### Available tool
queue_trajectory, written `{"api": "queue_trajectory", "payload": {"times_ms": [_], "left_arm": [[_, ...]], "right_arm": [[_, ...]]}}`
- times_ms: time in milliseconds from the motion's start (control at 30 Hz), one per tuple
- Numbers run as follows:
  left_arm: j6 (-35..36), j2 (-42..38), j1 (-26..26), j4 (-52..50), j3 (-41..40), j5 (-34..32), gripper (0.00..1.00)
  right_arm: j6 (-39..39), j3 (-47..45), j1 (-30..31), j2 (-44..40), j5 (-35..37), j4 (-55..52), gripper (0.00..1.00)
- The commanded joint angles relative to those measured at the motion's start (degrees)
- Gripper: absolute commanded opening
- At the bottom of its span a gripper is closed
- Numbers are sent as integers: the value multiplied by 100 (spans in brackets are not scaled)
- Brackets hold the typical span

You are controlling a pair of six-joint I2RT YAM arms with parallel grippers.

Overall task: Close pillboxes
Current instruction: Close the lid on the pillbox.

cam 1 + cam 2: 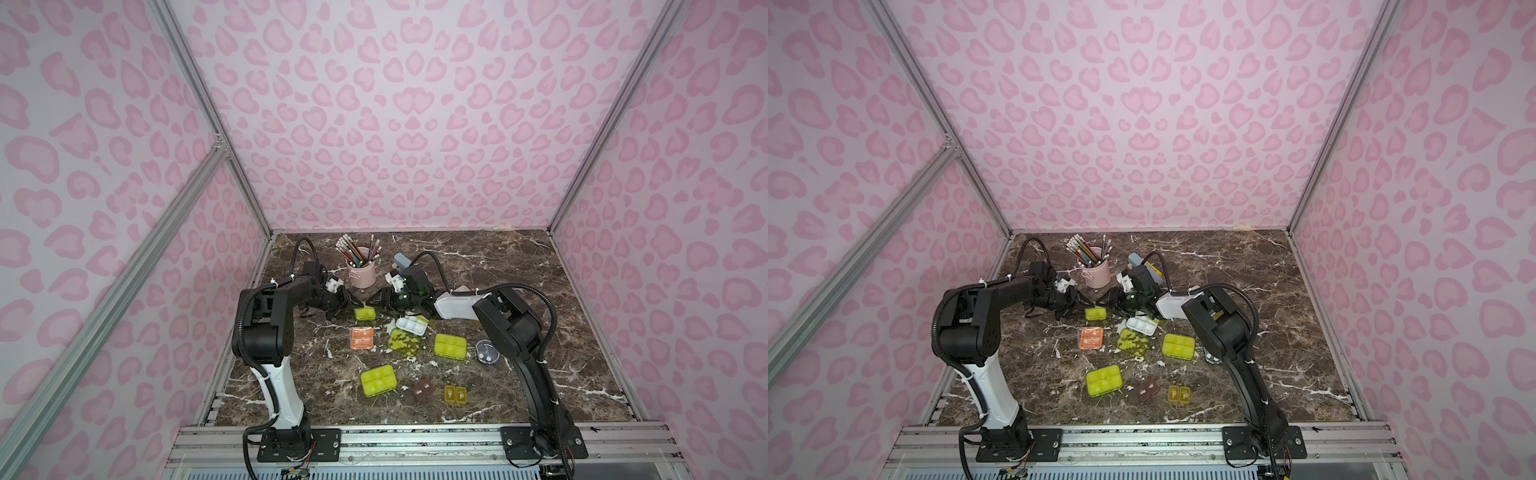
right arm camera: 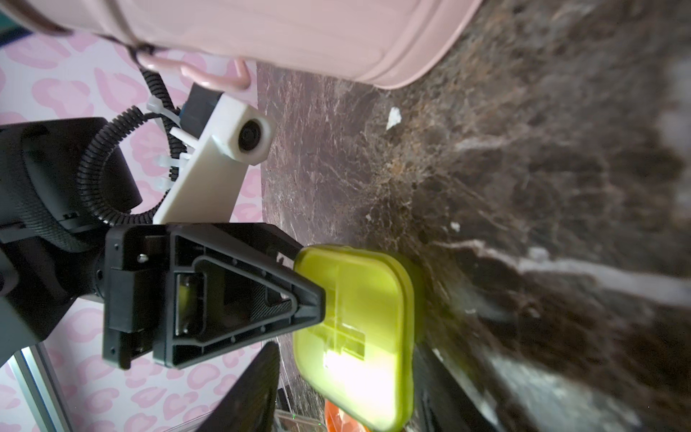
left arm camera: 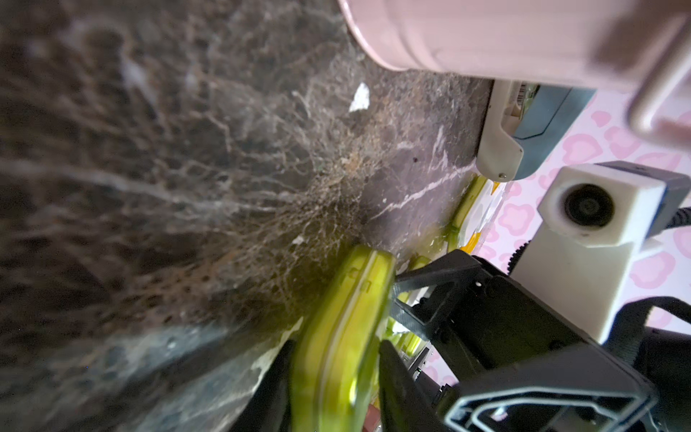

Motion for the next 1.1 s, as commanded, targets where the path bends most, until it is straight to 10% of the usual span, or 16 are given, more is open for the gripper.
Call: {"api": "queue_trajectory", "payload": {"times_ms": [0, 1067], "left_arm": [[73, 25, -3, -49, 53, 101, 30], [179, 132, -4, -180, 189, 11, 22]], "right_arm": [[-55, 7, 11, 29, -8, 86, 58], [-453, -491, -124, -564, 134, -87, 60]]}}
